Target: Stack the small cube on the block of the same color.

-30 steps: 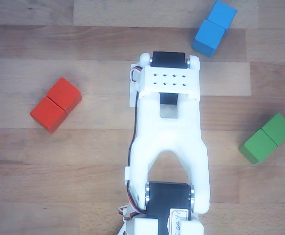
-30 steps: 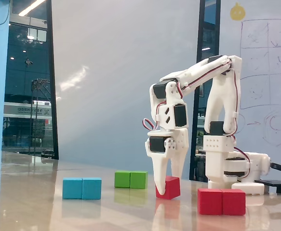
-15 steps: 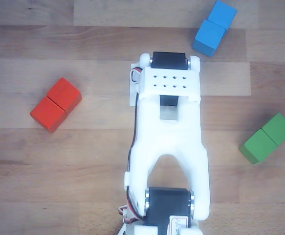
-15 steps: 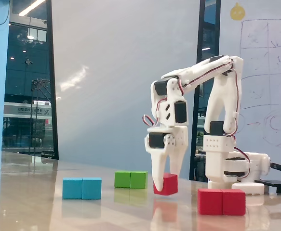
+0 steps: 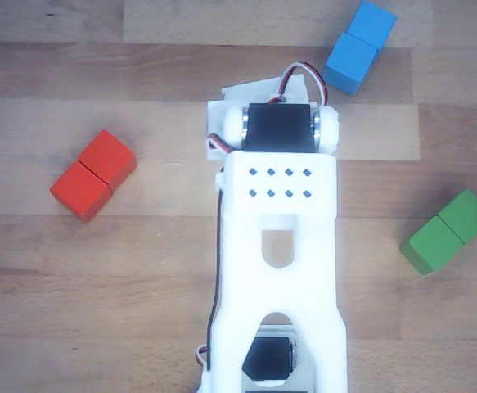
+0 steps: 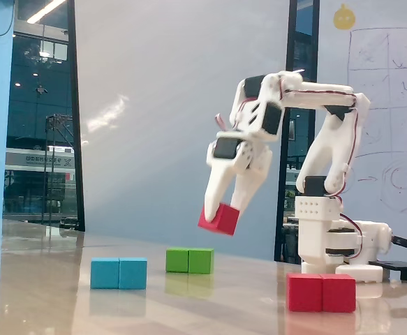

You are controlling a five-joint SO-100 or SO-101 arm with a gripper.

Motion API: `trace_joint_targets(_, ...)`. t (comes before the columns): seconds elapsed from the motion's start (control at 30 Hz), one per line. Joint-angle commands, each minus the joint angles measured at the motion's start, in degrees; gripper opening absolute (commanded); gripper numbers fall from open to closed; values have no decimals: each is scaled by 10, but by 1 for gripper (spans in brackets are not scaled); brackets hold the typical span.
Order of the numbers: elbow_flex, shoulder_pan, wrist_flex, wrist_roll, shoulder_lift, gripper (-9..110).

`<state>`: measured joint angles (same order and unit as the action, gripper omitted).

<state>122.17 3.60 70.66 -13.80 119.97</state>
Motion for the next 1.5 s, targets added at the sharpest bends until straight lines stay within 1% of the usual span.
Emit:
trace_joint_targets(0.0, -64, 62, 6, -4, 59, 12)
trace_joint_targets(0.33, -65, 243, 6, -4, 121, 12)
trace_joint_targets(0.53, -65, 357, 24, -4, 129, 12)
trace_joint_targets(0.67, -65, 403, 20, -4, 127, 12)
trace_joint_targets(0.87, -65, 407, 17, -6, 80, 12)
trace_joint_targets(1.07, -65, 404, 16, -54, 14, 12)
trace_joint_targets(1.3, -73, 349, -2, -80, -7, 12)
trace_joint_targets(1.47, -93, 329, -9, -96, -26, 12)
